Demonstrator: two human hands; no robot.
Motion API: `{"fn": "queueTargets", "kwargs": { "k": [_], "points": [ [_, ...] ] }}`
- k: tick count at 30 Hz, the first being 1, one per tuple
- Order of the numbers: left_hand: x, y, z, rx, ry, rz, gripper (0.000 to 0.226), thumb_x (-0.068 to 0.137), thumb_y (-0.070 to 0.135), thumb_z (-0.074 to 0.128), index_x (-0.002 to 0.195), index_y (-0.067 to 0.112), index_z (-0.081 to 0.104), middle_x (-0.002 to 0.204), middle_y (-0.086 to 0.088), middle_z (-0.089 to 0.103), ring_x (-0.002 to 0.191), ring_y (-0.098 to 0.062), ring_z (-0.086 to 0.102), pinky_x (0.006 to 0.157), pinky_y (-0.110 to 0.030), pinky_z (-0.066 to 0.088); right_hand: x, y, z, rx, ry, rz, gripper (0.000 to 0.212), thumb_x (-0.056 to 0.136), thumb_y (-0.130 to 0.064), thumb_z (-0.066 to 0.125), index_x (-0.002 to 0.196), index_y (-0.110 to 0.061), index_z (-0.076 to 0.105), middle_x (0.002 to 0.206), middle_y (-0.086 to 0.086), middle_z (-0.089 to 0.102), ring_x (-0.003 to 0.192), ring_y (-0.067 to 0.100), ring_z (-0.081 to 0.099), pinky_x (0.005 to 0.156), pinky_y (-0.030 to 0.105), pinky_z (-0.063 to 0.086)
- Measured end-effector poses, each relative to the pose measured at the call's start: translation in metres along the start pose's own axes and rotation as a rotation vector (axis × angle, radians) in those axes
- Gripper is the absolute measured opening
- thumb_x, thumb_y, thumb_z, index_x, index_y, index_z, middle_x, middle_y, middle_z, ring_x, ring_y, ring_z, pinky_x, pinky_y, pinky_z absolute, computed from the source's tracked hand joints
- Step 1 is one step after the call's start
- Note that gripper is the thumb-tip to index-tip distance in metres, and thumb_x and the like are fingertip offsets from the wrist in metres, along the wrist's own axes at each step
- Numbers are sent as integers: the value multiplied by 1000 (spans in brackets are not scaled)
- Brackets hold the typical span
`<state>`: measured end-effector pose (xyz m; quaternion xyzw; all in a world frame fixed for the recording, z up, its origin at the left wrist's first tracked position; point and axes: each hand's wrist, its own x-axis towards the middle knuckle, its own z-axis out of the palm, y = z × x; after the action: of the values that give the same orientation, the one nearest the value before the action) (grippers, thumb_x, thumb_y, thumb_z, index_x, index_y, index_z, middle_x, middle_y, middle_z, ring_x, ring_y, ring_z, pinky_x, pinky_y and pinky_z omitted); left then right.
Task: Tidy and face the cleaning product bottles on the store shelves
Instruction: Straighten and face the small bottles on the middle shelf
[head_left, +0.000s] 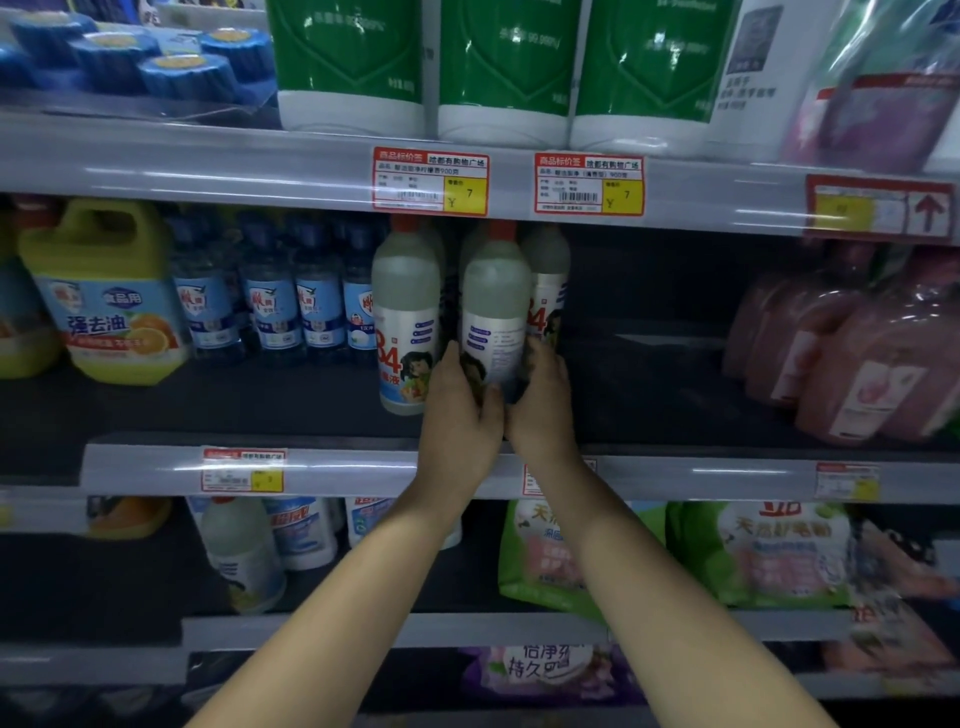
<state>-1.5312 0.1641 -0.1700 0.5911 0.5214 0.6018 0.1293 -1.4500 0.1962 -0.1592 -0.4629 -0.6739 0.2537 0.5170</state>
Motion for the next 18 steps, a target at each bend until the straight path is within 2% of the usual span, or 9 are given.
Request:
{"fn": "queueTargets", "kwargs": {
  "k": [3,4,7,9,11,13,14,16,18],
  "points": [
    [2,5,0,-25,-34,-13,45,90,15,45,133,7,38,122,-3,54,110,-7,51,93,-7,38,-1,-1,7,-5,53,39,43,87,-19,50,128,-10,43,128,13,49,115,23,50,100,35,42],
    [3,6,0,-26,-33,-3,42,91,13,46,132,6,39,118,-2,55,106,-4,51,91,-5,37,0,-1,6,-13,42,42,41,88,-17,53,127,-9,43,126,12,51,113,23,52,97,34,44],
    [1,3,-1,50,29,2,47,85,24,45,128,6,44,114,-7,55,105,-11,50,96,-23,41,2,2,1,76,-45,55,51,83,-19,67,127,-10,42,119,3,57,107,15,57,91,27,46],
    [-5,2,1,138,72,-28,58,83,30,44,135,4,39,121,-12,49,113,-18,43,98,-17,30,3,3,-3,92,-109,78,51,82,-19,68,126,-12,43,110,-5,60,103,10,58,86,19,46],
    [-8,3,4,158,82,-49,65,83,32,41,139,1,32,128,-16,43,120,-20,38,99,-11,21,5,4,-3,67,-141,76,37,87,-19,62,121,-12,47,96,-18,55,90,-4,57,73,2,41],
    [-6,3,7,148,46,-56,69,83,38,39,140,1,28,134,-20,42,126,-27,38,109,-28,28,9,8,-2,66,-92,72,24,95,-14,47,118,-8,52,88,-22,49,80,-15,55,61,-4,38],
    [-4,2,7,145,30,-53,71,81,41,38,140,1,29,133,-20,44,124,-29,41,106,-38,34,9,7,-2,10,-56,70,23,97,-12,42,116,-7,54,88,-21,50,85,-12,57,60,-5,37],
    [-3,1,5,149,48,-36,69,80,41,38,137,3,34,127,-17,50,119,-26,46,101,-41,39,6,2,-2,10,-83,76,23,94,-10,47,116,-11,54,96,-17,56,102,7,59,71,-1,39],
    [-5,0,4,164,73,-25,61,82,33,40,136,4,37,125,-16,50,118,-23,46,104,-29,34,3,2,-2,44,-127,66,44,87,-9,59,128,-13,45,110,-6,57,105,11,56,87,16,44]
  ]
}}
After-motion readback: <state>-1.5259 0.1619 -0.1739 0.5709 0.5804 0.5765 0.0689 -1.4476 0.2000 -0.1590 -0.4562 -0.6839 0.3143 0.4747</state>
